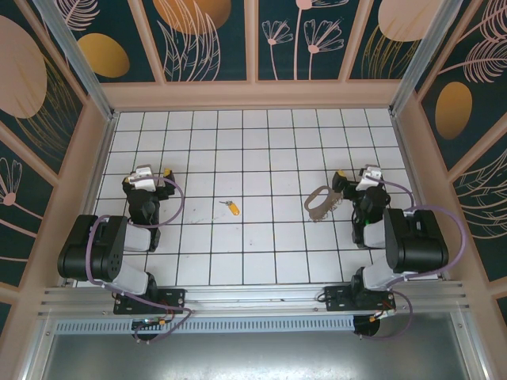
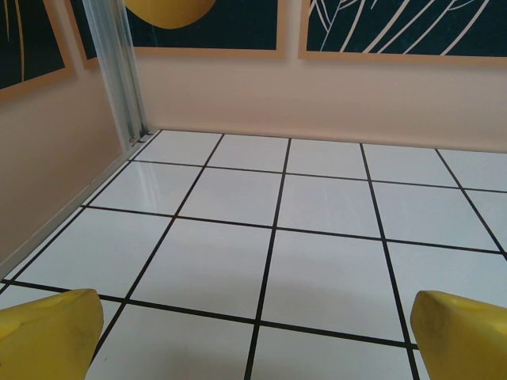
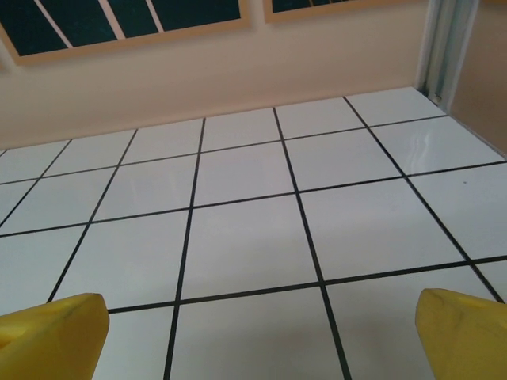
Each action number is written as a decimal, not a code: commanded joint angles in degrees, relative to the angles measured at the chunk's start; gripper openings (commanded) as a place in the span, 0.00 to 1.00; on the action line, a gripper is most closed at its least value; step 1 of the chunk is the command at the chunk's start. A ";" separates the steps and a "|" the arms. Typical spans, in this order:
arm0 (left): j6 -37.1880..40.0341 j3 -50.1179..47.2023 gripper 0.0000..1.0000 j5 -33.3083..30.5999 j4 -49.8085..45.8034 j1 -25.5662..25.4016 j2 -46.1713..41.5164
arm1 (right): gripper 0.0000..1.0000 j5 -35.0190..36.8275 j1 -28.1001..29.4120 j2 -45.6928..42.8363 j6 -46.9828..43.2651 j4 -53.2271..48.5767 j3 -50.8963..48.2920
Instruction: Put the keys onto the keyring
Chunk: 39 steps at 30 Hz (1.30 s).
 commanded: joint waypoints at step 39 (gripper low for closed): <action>-27.12 25.60 0.99 24.49 -53.45 -27.62 -16.00 | 0.64 -2.29 6.56 -5.02 15.30 -78.80 27.48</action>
